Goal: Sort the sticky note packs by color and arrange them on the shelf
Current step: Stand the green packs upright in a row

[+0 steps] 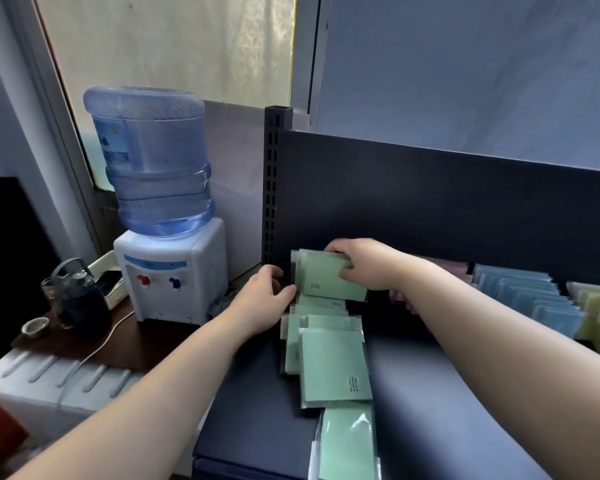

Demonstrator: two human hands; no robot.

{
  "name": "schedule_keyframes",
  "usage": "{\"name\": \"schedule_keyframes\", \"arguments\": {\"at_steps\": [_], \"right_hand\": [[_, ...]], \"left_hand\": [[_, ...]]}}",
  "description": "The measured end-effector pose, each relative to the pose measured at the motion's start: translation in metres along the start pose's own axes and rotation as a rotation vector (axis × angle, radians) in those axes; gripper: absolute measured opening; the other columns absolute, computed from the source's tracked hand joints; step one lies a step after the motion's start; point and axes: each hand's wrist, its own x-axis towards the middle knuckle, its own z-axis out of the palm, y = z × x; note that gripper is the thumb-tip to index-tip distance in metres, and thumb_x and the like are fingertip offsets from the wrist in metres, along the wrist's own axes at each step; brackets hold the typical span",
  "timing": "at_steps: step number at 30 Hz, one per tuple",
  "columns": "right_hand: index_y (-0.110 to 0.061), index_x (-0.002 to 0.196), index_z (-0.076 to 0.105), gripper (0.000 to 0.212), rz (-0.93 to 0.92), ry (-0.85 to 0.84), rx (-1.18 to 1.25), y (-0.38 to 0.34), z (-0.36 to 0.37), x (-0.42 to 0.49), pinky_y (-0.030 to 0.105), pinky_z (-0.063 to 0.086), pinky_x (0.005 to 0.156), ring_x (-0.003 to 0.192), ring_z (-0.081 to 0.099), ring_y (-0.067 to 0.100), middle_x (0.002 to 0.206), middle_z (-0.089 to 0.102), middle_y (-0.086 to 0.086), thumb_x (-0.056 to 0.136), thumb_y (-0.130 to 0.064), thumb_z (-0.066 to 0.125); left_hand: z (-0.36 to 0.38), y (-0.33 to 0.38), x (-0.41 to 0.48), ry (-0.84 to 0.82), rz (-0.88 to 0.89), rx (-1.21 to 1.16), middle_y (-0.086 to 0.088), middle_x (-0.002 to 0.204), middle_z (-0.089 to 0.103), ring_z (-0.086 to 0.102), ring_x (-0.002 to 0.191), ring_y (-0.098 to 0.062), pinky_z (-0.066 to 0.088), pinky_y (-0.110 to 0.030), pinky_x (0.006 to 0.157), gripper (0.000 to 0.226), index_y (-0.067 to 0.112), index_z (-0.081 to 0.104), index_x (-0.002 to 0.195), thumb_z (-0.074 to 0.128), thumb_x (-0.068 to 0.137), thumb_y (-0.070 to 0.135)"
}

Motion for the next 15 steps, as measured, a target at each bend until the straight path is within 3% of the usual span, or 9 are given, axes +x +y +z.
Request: {"name": "schedule_keyframes", "arguments": {"at_steps": [3,6,9,11,15], "right_hand": [[-0.028,0.132,0.048,0.047,0.019,0.006,-0.051,0.004,0.006,0.006,0.03,0.046,0.079,0.102,0.054,0.019,0.118,0.057,0.001,0.087,-0.015,0.053],[-0.03,0.14,0.039,0.055,0.059,0.115,-0.147,0.008,0.012,0.005,0.037,0.047,0.09,0.117,0.045,0.023,0.126,0.048,0.002,0.089,-0.02,0.055],[-0.03,0.141,0.038,0.057,0.063,0.23,-0.177,0.011,0.025,0.0,0.039,0.045,0.093,0.121,0.039,0.023,0.126,0.045,0.001,0.088,-0.02,0.056],[-0.028,0.143,0.036,0.061,0.052,0.258,-0.192,0.014,0.034,-0.006,0.037,0.041,0.098,0.124,0.035,0.023,0.131,0.042,0.0,0.087,-0.02,0.058],[-0.024,0.147,0.026,0.071,0.141,0.339,-0.13,0.019,0.051,-0.022,0.037,0.034,0.106,0.133,0.024,0.024,0.145,0.028,0.003,0.086,-0.025,0.062]], "left_hand": [[-0.001,0.001,0.009,-0.011,0.0,0.022,-0.008,0.142,0.044,0.045,0.128,-0.021,0.034,-0.029,0.106,0.055,0.015,0.031,0.145,0.05,0.095,0.027],[0.005,0.008,0.016,-0.045,0.022,-0.015,-0.005,0.15,0.036,0.036,0.137,-0.021,0.029,-0.031,0.112,0.059,0.015,0.025,0.149,0.048,0.094,0.019],[0.014,0.016,0.022,-0.077,0.071,-0.124,0.004,0.128,0.056,0.053,0.12,-0.02,0.044,-0.036,0.101,0.047,0.021,0.043,0.136,0.05,0.09,0.016],[0.018,0.021,0.026,-0.04,0.057,-0.156,0.008,0.113,0.056,0.056,0.108,-0.016,0.045,-0.03,0.09,0.045,0.016,0.044,0.133,0.053,0.089,0.013],[0.021,0.022,0.037,0.025,-0.024,-0.145,0.0,0.11,0.06,0.058,0.105,-0.023,0.045,-0.029,0.082,0.052,0.009,0.046,0.131,0.067,0.084,0.016]]}}
